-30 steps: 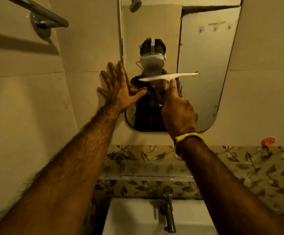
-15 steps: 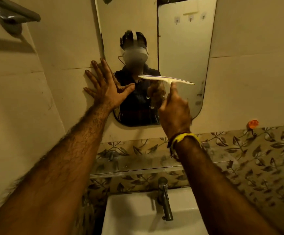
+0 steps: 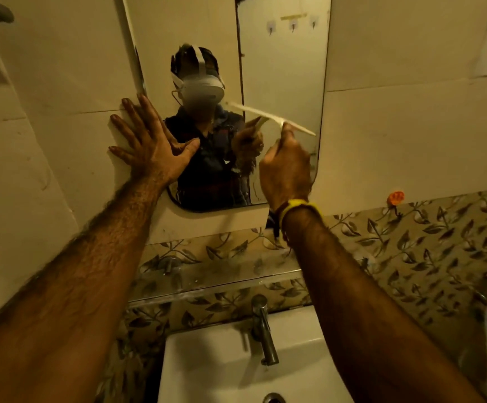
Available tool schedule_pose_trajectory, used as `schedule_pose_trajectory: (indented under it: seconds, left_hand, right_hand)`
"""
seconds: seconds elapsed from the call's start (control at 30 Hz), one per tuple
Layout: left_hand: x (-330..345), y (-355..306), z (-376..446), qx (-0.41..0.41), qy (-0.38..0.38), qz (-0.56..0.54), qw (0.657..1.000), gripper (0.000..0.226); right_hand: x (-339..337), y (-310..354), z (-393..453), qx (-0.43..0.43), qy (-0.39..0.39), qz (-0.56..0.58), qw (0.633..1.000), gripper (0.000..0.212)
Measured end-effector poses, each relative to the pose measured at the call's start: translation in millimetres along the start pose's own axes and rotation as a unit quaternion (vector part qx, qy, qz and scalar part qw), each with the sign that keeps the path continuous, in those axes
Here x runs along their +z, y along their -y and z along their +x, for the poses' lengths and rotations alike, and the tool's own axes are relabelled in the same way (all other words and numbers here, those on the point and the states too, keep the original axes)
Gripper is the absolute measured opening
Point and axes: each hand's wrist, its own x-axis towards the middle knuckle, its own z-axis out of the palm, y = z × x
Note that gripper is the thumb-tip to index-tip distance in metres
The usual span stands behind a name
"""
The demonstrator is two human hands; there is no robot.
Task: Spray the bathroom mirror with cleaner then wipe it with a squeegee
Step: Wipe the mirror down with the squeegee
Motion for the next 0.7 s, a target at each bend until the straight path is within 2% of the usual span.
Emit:
schedule_pose_trajectory:
  seconds: [0.17, 0.33, 0.4, 0.53, 0.6, 0.63, 0.7]
  left_hand:
    - [5, 13, -10, 0.031, -0.043, 0.027, 0.998, 0.122]
    - [12, 18, -22, 0.045, -0.052, 0.045, 0.997, 0.113]
    - [15, 18, -23, 0.046, -0.053, 0.047, 0.996, 0.112]
    - [15, 20, -22, 0.046, -0.055, 0.053, 0.996, 0.115]
    - [16, 21, -21, 0.05, -0.059, 0.047, 0.996, 0.116]
    - [17, 21, -21, 0.05, -0.062, 0.042, 0.996, 0.115]
    - [17, 21, -20, 0.048, -0.068, 0.033, 0.996, 0.114]
  right_hand:
    - [-4, 11, 42, 0.02, -0.069, 0.001, 0.997, 0.044]
    - [9, -5, -57, 0.007, 0.057, 0.003, 0.998, 0.054]
    - [11, 0, -58, 0.001, 0.035, 0.017, 0.999, 0.053]
    - [11, 21, 9, -0.005, -0.045, 0.034, 0.998, 0.05]
    - [10, 22, 14, -0.007, -0.051, 0.011, 0.999, 0.052]
    - [10, 19, 1, -0.009, -0.036, 0.002, 0.999, 0.053]
    - [9, 8, -40, -0.018, 0.044, -0.007, 0.999, 0.056]
